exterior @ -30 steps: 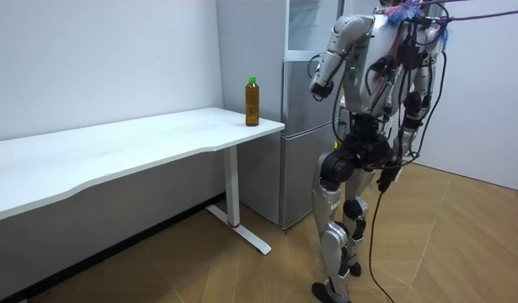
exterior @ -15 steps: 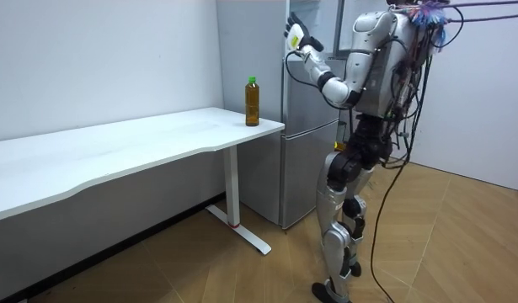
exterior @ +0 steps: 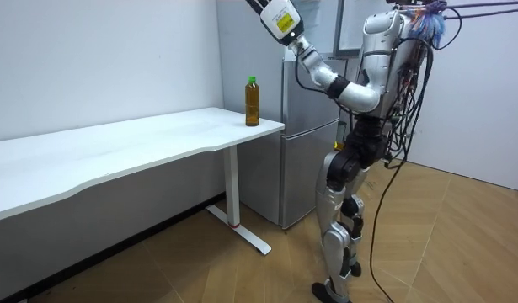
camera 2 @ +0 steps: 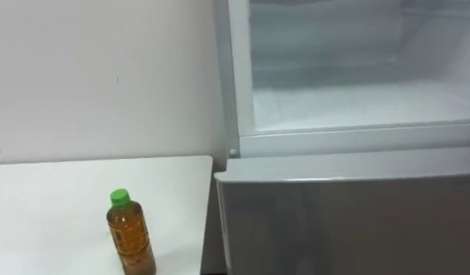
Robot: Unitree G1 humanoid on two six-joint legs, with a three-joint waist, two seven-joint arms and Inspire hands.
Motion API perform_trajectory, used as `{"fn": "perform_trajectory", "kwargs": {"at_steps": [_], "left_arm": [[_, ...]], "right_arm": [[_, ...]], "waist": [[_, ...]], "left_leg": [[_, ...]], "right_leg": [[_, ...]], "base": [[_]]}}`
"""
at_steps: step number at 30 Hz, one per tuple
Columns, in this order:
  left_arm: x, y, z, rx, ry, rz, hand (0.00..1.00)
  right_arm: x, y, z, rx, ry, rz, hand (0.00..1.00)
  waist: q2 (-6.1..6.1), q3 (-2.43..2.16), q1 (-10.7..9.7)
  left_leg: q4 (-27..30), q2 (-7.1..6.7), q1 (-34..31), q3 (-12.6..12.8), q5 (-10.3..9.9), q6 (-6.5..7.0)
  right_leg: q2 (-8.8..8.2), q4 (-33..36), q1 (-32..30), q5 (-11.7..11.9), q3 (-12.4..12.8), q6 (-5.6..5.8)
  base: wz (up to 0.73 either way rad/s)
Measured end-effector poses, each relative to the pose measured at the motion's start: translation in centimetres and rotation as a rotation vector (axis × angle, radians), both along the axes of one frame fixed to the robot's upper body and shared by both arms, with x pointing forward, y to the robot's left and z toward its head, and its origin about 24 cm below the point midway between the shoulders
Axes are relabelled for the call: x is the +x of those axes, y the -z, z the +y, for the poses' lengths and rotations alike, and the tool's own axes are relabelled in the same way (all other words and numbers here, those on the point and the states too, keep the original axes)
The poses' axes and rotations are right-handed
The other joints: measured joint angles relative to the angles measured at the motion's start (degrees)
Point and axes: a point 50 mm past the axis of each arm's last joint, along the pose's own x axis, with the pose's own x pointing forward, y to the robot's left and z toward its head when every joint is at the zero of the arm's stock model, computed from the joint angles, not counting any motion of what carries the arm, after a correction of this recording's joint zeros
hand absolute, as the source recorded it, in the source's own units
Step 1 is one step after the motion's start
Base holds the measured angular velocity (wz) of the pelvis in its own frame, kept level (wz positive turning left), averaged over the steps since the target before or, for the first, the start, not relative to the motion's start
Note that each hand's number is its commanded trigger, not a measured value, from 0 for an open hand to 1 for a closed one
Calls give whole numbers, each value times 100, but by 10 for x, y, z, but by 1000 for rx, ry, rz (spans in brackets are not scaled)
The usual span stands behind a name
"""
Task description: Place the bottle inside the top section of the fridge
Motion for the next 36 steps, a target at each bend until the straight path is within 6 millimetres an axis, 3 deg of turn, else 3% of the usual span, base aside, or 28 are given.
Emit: {"fn": "perform_trajectory", "kwargs": {"at_steps": [1,4,5,7,11,12,14,16,17,19,22,25,28,36], "left_arm": [[-3,8,5,-14,-33,33,0],[-9,28,16,-54,-97,128,0],[-10,33,18,-61,-108,150,0],[-15,58,28,-136,-131,259,0],[-28,103,42,-289,-181,415,0],[-34,122,44,-323,-201,500,0],[-45,154,44,-398,-215,635,0],[-60,198,39,-477,-232,825,0],[-65,207,38,-495,-239,871,0],[-87,247,28,-592,-245,1060,0],[-116,282,10,-636,-216,1289,0],[-143,301,1,-678,-207,1460,0],[-158,309,-3,-696,-205,1550,0],[-170,324,-15,-681,-100,1771,0]], "right_arm": [[-4,0,-1,-2,7,7,0],[-6,-1,-4,-8,28,11,0],[-7,-1,-5,-10,30,13,0],[-11,-1,-9,-14,59,23,0],[-14,-1,-9,-10,50,44,0],[-15,-1,-10,-13,48,45,0],[-17,-2,-12,-17,56,44,0],[-13,-3,-12,-19,25,29,0],[-11,-3,-12,-14,20,17,0],[-4,-4,-10,-1,-2,-12,0],[-1,-4,-9,-9,-53,-5,0],[-2,-4,-8,-13,-87,5,0],[-7,-2,-4,-1,-118,26,0],[-5,-1,0,30,-171,30,0]], "waist": [[6,21,1],[68,1,10],[35,0,12],[50,-27,-18],[-24,-26,12],[-30,-22,-7],[-45,-13,-40],[-143,-20,-18],[-138,-8,-18],[-212,-14,-37],[-263,-6,-27],[-269,-1,-43],[-274,18,-53],[-202,27,-198]], "left_leg": [[-7,-5,-15,-38,-11,9],[-55,-9,-42,-80,-34,7],[-65,-13,-45,-101,-34,8],[-101,-31,-18,-167,-31,10],[-133,-33,52,-170,-30,8],[-120,-33,99,-175,-30,9],[-105,-39,127,-197,-30,9],[-112,-58,129,-191,-30,9],[-114,-57,132,-187,-31,10],[-117,-57,141,-166,-33,10],[-198,-42,201,-104,-36,15],[-239,-16,219,-92,-99,32],[-280,-11,220,-77,-117,34],[-280,7,216,137,-118,36]], "right_leg": [[-1,11,9,-30,-17,29],[13,19,3,-29,-71,21],[13,15,9,-25,-84,14],[-12,31,40,-38,-138,-7],[-45,95,74,-112,-138,-9],[-47,71,139,-116,-148,-3],[-25,-1,208,-122,-177,18],[-50,27,207,-162,-185,50],[-48,21,209,-165,-180,51],[-44,-9,230,-164,-185,54],[-17,-20,232,-161,-140,57],[11,-14,222,-162,-136,58],[17,-19,220,-163,-138,60],[51,1,119,-159,12,60]], "base": [[19],[8],[12],[14],[2],[0],[10],[9],[0],[0],[-7],[-3],[0],[-11]]}}
